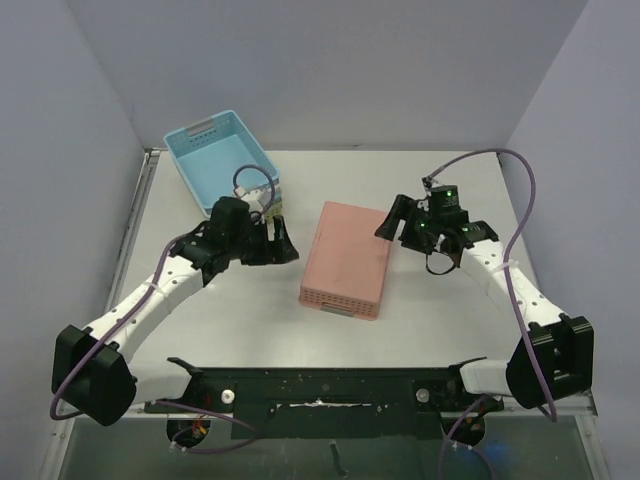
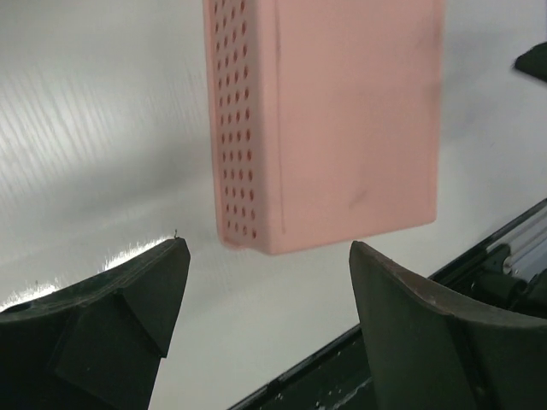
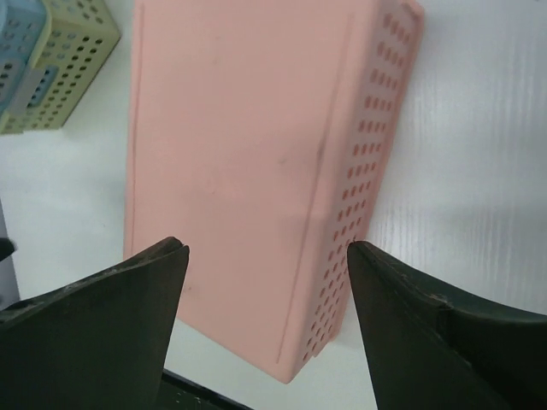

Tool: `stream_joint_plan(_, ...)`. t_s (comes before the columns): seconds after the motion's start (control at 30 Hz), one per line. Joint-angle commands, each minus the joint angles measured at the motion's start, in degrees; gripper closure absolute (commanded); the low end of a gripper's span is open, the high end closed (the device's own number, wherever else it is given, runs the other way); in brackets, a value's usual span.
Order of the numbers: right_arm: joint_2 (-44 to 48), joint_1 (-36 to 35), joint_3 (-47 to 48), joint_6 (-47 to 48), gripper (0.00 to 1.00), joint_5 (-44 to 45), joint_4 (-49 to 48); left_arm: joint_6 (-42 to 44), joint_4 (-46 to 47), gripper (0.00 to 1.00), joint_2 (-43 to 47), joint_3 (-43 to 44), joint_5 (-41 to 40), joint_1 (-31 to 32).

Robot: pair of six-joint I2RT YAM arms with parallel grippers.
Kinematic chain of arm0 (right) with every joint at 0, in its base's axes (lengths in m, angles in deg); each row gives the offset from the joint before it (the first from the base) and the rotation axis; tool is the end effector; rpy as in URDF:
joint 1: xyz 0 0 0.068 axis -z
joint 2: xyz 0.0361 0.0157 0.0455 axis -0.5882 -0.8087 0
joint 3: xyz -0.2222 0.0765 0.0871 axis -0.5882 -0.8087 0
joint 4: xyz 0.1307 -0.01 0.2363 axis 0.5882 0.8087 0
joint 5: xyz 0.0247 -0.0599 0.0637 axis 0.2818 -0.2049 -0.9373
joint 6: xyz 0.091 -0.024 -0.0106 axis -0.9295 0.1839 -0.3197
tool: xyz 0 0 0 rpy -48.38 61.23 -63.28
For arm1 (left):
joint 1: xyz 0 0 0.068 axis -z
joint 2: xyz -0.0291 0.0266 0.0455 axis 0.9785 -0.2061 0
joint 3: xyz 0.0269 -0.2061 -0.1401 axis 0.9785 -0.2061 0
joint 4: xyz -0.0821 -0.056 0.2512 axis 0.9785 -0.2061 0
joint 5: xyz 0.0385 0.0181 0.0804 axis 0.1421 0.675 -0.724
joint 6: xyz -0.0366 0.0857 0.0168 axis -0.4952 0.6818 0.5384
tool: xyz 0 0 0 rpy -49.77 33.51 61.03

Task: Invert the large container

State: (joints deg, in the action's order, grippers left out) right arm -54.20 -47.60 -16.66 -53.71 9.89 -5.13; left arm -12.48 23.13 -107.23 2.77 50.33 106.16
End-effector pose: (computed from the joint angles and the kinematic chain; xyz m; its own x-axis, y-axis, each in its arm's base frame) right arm 0.3187 0.0858 0.2070 -0.7635 0.4790 -0.4332 0.1723 0.7975 0.5782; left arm 0.2834 -0.1706 0.2525 -0.7715 -0.1566 -0.6166 0.2407 0.8254 -0.5107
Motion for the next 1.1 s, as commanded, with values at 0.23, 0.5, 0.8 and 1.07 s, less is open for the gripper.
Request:
stream_joint_plan(0.23, 3.0, -7.8, 10.7, 6.0, 0.21, 14.6, 7.9, -1.5, 10.5, 0.26, -8.0, -10.8, 7.5, 6.6)
stream_joint_plan(0.5, 7.2, -8.1, 11.4, 5.2, 0.21, 19.0, 9.3, -5.0, 23.3, 0.31, -25.6, 0.1, 13.1, 8.8)
stream_joint_plan(0.8, 13.5, -7.8, 14.7, 9.0, 0.21, 27.0, 14.9, 0.7, 11.5, 0.32, -51.6, 39.4, 16.2, 13.4)
stream_joint_plan(1.07, 21.4, -7.6, 11.8, 8.9, 0.21, 31.3, 11.8, 5.6, 1.4, 0.32, -42.0, 45.2, 12.4, 9.7)
